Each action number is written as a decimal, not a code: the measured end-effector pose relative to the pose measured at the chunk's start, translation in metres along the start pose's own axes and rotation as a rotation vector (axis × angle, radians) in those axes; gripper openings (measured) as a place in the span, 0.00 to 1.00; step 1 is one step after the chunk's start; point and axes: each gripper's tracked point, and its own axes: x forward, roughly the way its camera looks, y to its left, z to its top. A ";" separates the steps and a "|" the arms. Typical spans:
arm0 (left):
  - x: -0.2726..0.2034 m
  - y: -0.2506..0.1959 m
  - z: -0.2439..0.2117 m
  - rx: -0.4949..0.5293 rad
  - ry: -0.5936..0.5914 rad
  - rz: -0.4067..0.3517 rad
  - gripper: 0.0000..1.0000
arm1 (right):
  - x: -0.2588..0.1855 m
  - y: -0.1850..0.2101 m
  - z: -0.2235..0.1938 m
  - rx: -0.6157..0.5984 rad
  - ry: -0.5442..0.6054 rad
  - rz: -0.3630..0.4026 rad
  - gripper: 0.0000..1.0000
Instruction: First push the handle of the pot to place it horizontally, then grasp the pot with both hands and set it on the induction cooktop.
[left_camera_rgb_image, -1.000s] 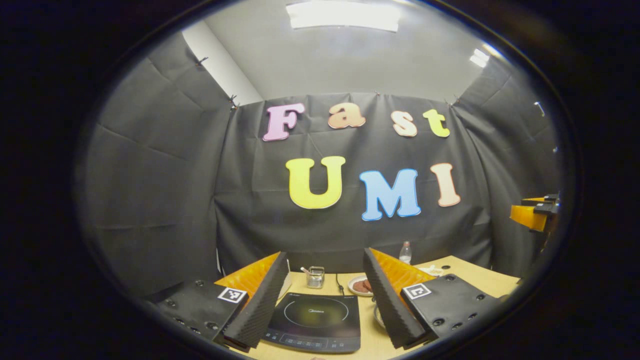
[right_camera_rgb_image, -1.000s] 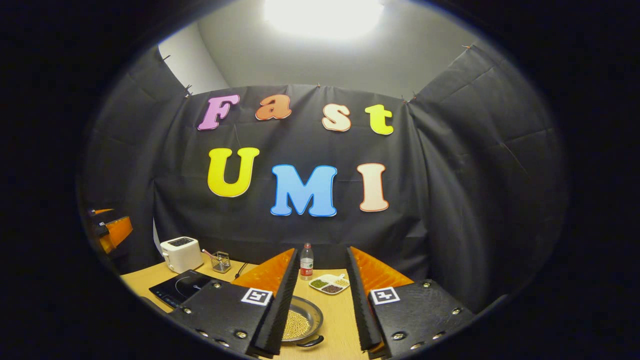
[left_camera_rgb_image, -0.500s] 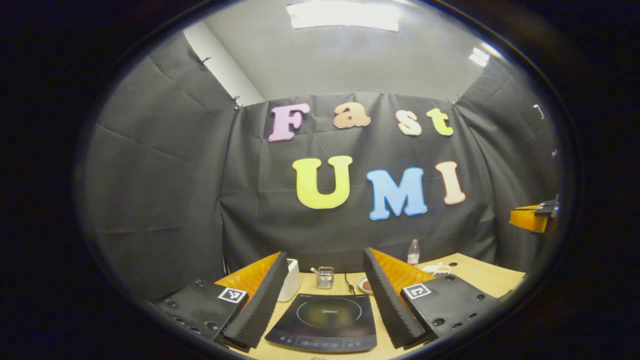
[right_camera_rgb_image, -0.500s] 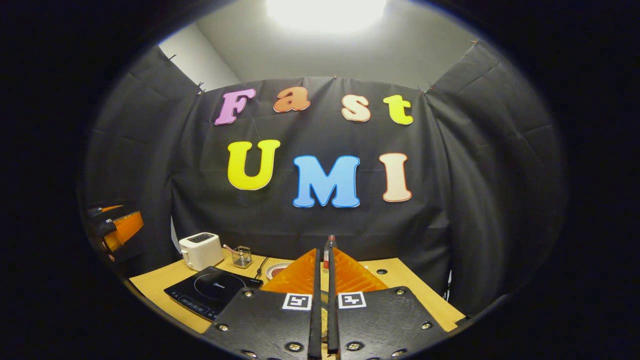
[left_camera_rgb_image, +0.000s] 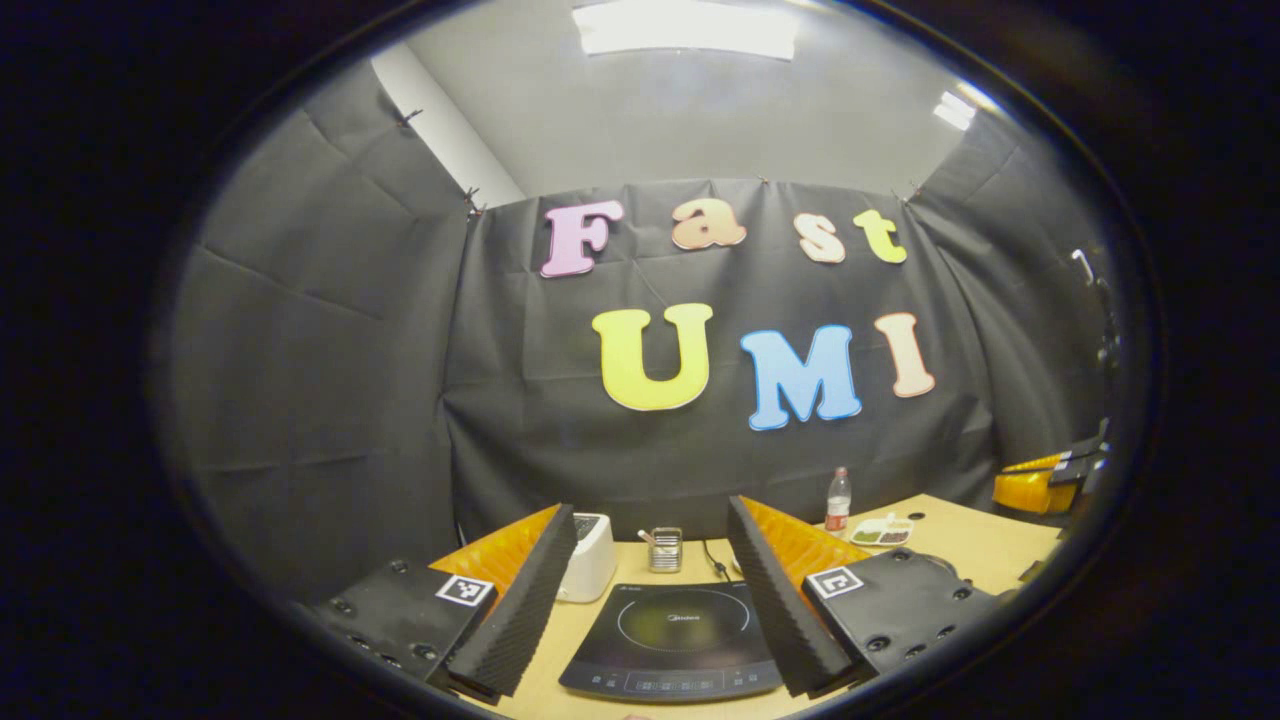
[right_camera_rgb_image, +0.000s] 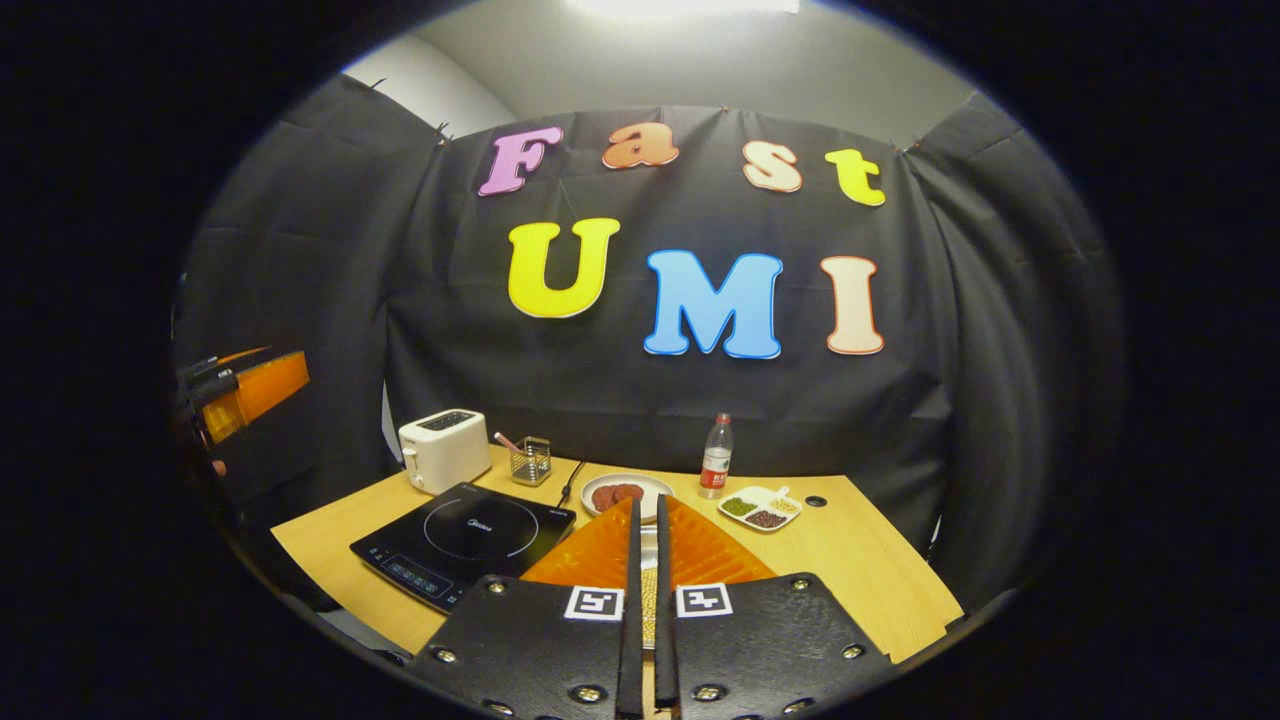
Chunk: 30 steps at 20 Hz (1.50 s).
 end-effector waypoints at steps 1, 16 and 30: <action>0.002 -0.001 -0.003 -0.001 0.005 0.004 0.98 | 0.003 0.003 -0.009 -0.005 0.022 0.020 0.05; 0.044 -0.057 -0.027 -0.001 0.081 0.050 1.00 | 0.015 0.005 -0.145 -0.109 0.380 0.370 0.05; 0.061 -0.099 -0.047 0.040 0.154 0.112 0.95 | 0.024 -0.024 -0.239 -0.144 0.653 0.544 0.05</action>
